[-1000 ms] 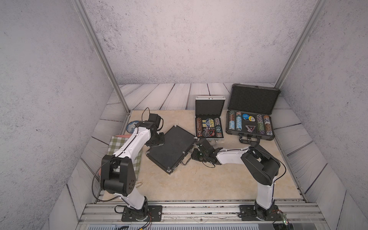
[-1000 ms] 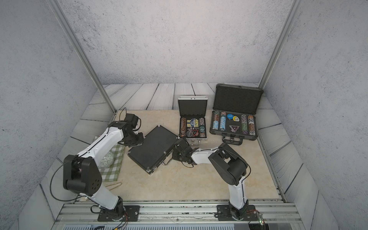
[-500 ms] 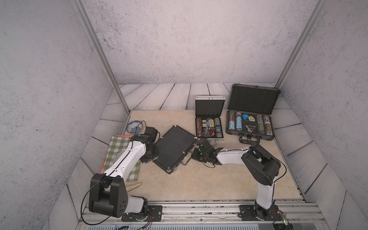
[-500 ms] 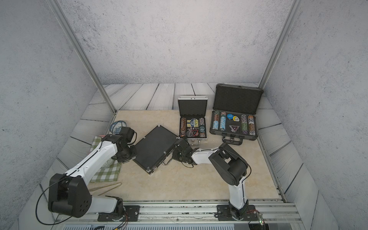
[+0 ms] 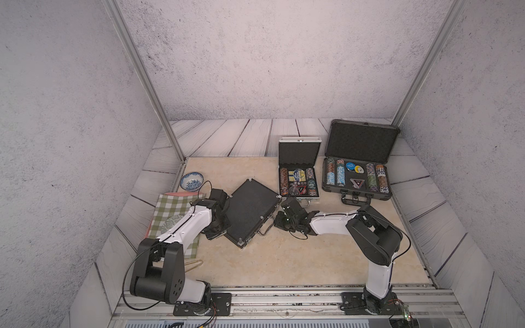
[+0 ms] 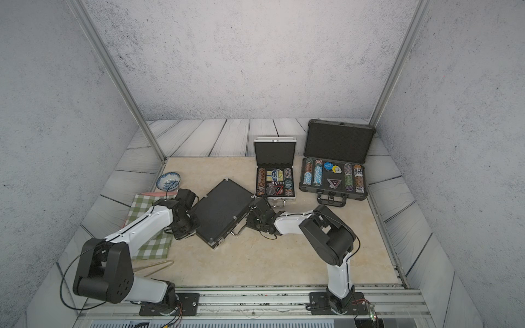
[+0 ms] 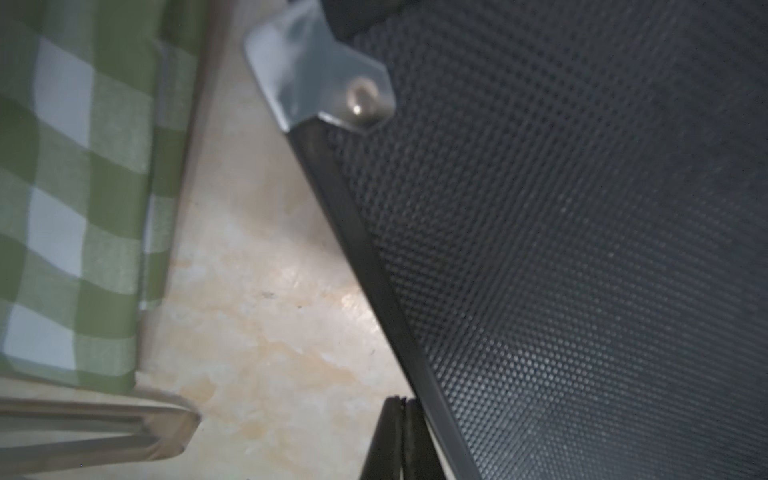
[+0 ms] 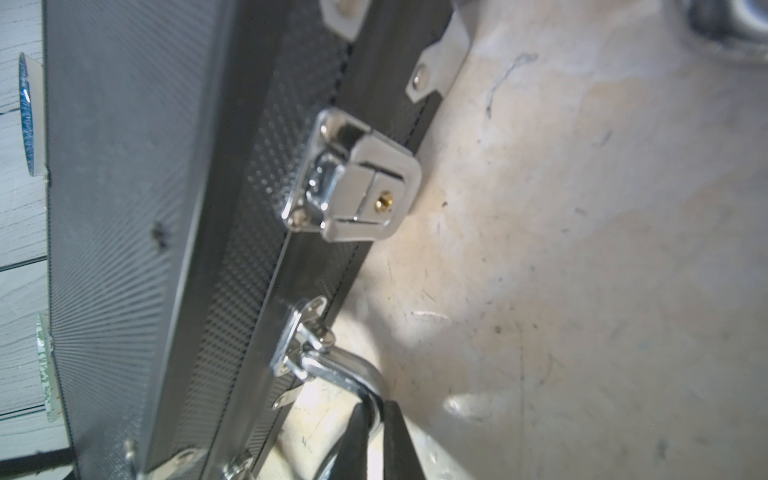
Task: Close the poker set cases
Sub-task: Adjust the poker set case at the center of the board.
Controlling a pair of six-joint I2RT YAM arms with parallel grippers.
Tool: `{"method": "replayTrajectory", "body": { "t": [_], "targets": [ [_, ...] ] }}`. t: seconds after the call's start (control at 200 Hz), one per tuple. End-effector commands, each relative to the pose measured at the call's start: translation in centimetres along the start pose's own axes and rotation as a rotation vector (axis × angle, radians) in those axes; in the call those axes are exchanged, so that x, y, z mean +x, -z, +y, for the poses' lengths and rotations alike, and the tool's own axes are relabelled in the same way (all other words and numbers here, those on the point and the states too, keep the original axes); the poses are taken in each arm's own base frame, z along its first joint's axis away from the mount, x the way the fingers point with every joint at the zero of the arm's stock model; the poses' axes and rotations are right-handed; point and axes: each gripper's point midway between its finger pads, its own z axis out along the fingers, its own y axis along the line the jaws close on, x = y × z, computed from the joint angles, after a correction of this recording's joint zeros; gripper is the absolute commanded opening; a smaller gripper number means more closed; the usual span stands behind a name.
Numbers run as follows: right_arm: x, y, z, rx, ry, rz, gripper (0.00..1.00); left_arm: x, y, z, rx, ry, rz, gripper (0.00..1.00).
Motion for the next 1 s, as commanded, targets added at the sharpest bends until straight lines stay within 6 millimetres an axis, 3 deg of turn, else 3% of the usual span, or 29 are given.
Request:
{"method": "replayTrajectory", "body": {
  "t": [0.0, 0.12, 0.23, 0.55, 0.791, 0.876, 0.996],
  "targets": [
    [3.3, -0.2, -0.6, 0.03, 0.033, 0.115, 0.15, -2.2, 0.3, -1.4, 0.023, 0.021, -0.06, 0.06],
    [3.5, 0.2, -0.4, 0.021, 0.037, 0.12, 0.35, -3.8, 0.1, -1.6, -0.013, 0.049, -0.097, 0.06],
    [3.3, 1.0, -0.6, 0.025, 0.05, 0.113, 0.44, -5.0, -0.2, -1.7, -0.042, 0.061, -0.119, 0.06],
    [3.8, 4.8, -1.2, 0.044, 0.17, 0.125, 0.52, -9.6, 0.0, -1.7, -0.045, 0.118, -0.183, 0.06],
    [3.1, 7.4, -2.6, 0.065, 0.196, 0.109, 0.53, -13.0, 0.9, -5.2, 0.078, 0.077, -0.203, 0.07],
    [2.6, 8.3, -2.9, 0.072, 0.202, 0.1, 0.53, -13.7, 1.8, -5.7, 0.078, 0.063, -0.21, 0.08],
    [1.9, 9.3, -3.4, 0.09, 0.212, 0.085, 0.54, -14.8, 4.3, -4.7, 0.018, 0.038, -0.27, 0.12]
  ]
}}
